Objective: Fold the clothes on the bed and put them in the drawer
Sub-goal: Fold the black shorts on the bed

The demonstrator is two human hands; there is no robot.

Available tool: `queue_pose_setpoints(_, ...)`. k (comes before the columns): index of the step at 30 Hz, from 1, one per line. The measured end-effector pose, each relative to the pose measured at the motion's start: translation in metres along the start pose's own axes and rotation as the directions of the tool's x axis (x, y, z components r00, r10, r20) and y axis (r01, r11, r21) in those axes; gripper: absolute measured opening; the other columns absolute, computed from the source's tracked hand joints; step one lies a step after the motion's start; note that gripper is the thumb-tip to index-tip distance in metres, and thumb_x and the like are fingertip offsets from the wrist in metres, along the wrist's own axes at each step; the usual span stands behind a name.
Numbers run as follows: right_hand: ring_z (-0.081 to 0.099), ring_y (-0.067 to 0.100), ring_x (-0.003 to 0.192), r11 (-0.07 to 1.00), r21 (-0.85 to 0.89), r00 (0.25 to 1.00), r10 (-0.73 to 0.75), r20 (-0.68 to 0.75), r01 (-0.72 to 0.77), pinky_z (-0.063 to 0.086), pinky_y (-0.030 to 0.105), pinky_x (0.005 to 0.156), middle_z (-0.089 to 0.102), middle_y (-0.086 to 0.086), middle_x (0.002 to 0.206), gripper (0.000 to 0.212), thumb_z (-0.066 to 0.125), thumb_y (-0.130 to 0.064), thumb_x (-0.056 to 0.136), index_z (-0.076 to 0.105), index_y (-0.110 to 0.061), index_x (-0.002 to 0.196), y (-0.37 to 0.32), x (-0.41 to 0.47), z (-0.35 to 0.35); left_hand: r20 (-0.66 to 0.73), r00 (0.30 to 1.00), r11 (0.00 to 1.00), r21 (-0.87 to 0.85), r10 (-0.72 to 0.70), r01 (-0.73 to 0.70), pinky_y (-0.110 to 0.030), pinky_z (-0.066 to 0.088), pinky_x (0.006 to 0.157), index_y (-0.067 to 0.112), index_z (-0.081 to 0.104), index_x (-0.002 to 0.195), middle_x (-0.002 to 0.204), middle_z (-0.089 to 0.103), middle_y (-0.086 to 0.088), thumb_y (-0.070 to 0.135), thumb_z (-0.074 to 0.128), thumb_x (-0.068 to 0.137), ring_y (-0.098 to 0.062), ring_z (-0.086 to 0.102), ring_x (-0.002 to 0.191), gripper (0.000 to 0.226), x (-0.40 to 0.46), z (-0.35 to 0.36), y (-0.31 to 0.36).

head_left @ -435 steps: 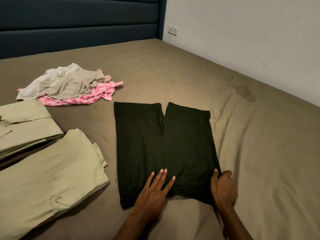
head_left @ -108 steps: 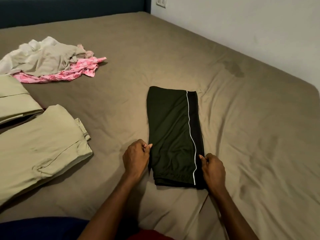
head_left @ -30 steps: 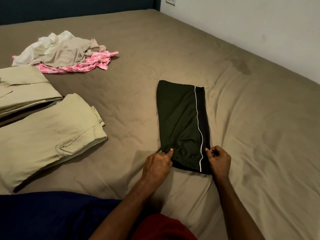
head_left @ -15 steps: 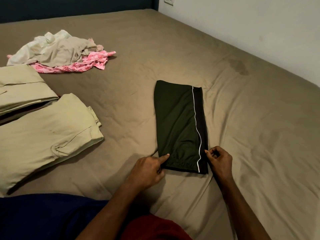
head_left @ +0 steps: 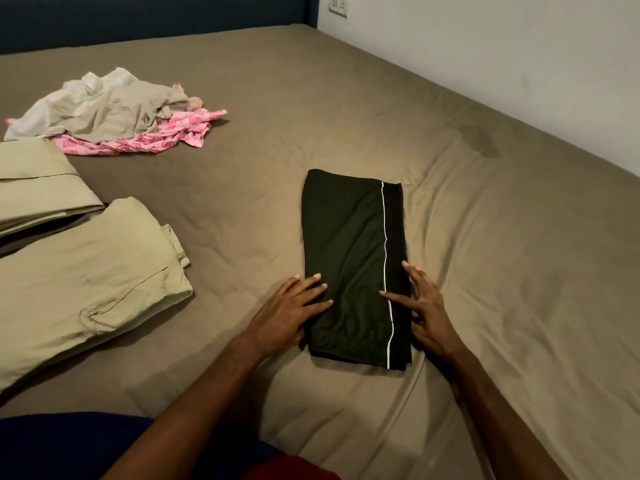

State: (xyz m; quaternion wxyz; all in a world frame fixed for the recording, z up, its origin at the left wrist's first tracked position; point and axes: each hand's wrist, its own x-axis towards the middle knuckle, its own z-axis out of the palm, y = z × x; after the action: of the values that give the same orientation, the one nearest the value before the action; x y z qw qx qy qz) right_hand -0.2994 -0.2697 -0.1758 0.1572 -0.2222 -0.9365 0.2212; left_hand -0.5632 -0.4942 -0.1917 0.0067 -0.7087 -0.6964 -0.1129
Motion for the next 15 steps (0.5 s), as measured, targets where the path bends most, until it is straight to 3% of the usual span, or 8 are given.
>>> queue_pose_setpoints(3,0.047,0.023,0.143,0.984,0.161,0.997,-0.077,0.029,0.071,0.034,0.046,0.117,0.062,-0.003,0.144,0.048,0.055,-0.013,0.068,0.081,-0.020,0.108,0.010,0.033,-0.017,-0.138,0.990,0.976,-0.216,-0.041,0.010,-0.044,0.034,0.117,0.018,0.072,0.124,0.124,0.072,-0.003,0.022,0.058,0.071,-0.022,0.060,0.127,0.055,0.008,-0.008,-0.005)
queue_pose_setpoints(5,0.069,0.014,0.108,0.913,0.395,0.994,0.074,0.084,-0.101,0.052,0.043,0.102,0.076,0.000,0.108,0.038,0.055,-0.005,0.070,0.080,-0.010,0.099,0.009,0.061,-0.031,-0.160,0.959,0.901,-0.407,-0.233,0.151,-0.040,0.055,0.091,0.010,0.076,0.108,0.097,0.077,-0.011,0.029,0.047,0.075,-0.027,0.070,0.094,0.048,0.024,-0.028,-0.010)
queue_pose_setpoints(6,0.069,0.009,0.085,0.839,0.506,0.979,0.160,0.125,-0.202,0.058,0.036,0.087,0.074,-0.001,0.088,0.027,0.056,-0.003,0.074,0.078,-0.010,0.088,0.005,0.077,-0.040,-0.121,0.931,0.815,-0.531,-0.344,0.232,-0.039,0.057,0.075,0.008,0.076,0.098,0.086,0.075,-0.014,0.031,0.045,0.078,-0.029,0.069,0.080,0.043,0.037,-0.042,-0.013)
queue_pose_setpoints(8,0.059,0.009,0.059,0.648,0.693,0.948,0.236,0.214,-0.318,0.049,0.025,0.061,0.065,0.001,0.065,0.028,0.059,0.002,0.083,0.075,-0.015,0.067,-0.002,0.116,-0.055,-0.009,0.839,0.522,-0.786,-0.545,0.331,-0.038,0.046,0.056,0.008,0.065,0.072,0.064,0.064,-0.009,0.030,0.051,0.086,-0.027,0.058,0.058,0.029,0.074,-0.066,-0.025)
queue_pose_setpoints(10,0.065,0.021,0.068,0.404,0.798,0.878,0.371,0.303,-0.446,0.050,0.033,0.070,0.069,0.012,0.076,0.011,0.068,-0.007,0.078,0.077,-0.009,0.074,-0.001,0.155,-0.065,0.132,0.707,0.188,-0.916,-0.694,0.355,-0.033,0.038,0.056,0.014,0.056,0.062,0.061,0.056,-0.002,0.023,0.060,0.094,-0.018,0.052,0.055,0.033,0.125,-0.088,-0.040)
queue_pose_setpoints(12,0.072,0.031,0.090,0.155,0.830,0.774,0.484,0.408,-0.535,0.055,0.041,0.089,0.075,0.018,0.098,0.028,0.076,-0.019,0.077,0.077,-0.002,0.099,0.004,0.188,-0.060,0.286,0.625,-0.037,-0.924,-0.727,0.381,-0.031,0.051,0.068,0.013,0.066,0.073,0.079,0.071,-0.004,0.030,0.066,0.095,-0.019,0.068,0.072,0.029,0.164,-0.094,-0.061)
queue_pose_setpoints(14,0.072,0.030,0.103,0.119,0.788,0.673,0.607,0.424,-0.604,0.054,0.043,0.099,0.078,0.012,0.108,0.042,0.076,-0.036,0.086,0.074,-0.007,0.116,0.019,0.205,-0.044,0.441,0.551,-0.194,-0.873,-0.709,0.448,-0.034,0.057,0.086,0.013,0.071,0.094,0.100,0.075,-0.005,0.051,0.074,0.086,-0.024,0.071,0.092,0.039,0.187,-0.082,-0.081)
queue_pose_setpoints(15,0.072,0.029,0.105,0.121,0.779,0.646,0.644,0.410,-0.615,0.053,0.043,0.101,0.078,0.008,0.108,0.049,0.077,-0.046,0.084,0.074,-0.012,0.120,0.032,0.205,-0.032,0.489,0.519,-0.209,-0.837,-0.701,0.506,-0.037,0.056,0.091,0.013,0.070,0.103,0.104,0.073,-0.005,0.057,0.076,0.080,-0.026,0.070,0.096,0.050,0.189,-0.072,-0.089)
